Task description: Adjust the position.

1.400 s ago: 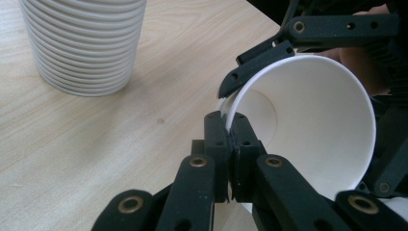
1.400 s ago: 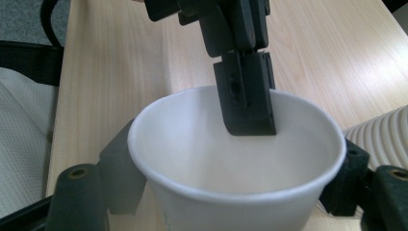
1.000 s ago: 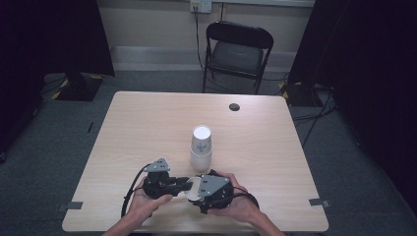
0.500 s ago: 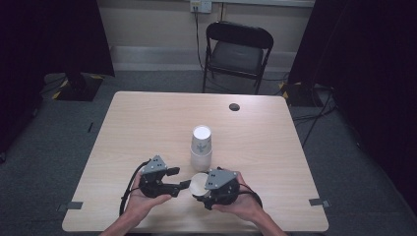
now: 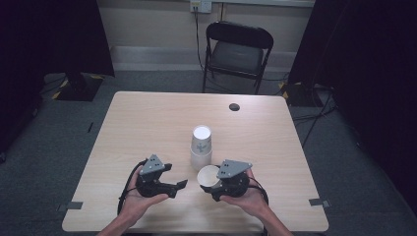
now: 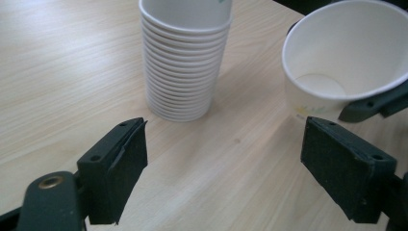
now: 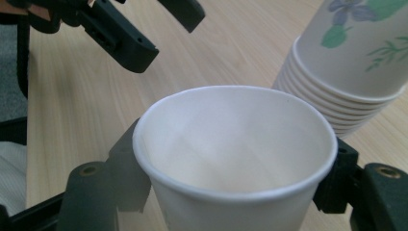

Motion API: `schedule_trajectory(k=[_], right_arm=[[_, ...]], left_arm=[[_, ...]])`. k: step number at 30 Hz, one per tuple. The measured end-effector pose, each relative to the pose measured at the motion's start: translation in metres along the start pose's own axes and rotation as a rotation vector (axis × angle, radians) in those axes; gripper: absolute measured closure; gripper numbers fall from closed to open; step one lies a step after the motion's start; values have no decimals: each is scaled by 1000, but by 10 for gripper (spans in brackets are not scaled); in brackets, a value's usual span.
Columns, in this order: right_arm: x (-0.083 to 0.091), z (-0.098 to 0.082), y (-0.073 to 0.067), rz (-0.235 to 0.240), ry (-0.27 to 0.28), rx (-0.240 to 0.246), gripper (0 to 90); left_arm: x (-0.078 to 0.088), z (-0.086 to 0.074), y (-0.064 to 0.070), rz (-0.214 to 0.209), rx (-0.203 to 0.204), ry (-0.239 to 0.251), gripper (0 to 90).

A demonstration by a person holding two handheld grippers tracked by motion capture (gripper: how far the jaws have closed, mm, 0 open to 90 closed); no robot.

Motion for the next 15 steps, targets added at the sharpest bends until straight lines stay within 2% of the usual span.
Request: schedule_trajectory(k=[6,8,10,12,15], right_arm=[[2,-2,6,-22,10,-31,305],[4,-2,8,-29,21,-44,305],[6,-3,12,-32,32,-61,307],[8,-4,16,-35,40,-82,309],[11,-5,22,-40,57,-111,310]], left_arm=[[4,-4,-3,14,-7,16,158],[6,-4,-6,29,-25,29,157],[7,-5,-8,45,-23,35,157],[6,-9,-12,69,-16,39,157],[7,-15,-19,126,-28,41,157]])
Point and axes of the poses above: each handheld gripper's, and its own axes: x roughly backward along the jaws, z roughly out of its top, y roughly to its right, the point moved 2 cm from there along -x, roughly forward along the jaws, and after that the axes turned 13 degrees about -y, right-handed, at the moved point
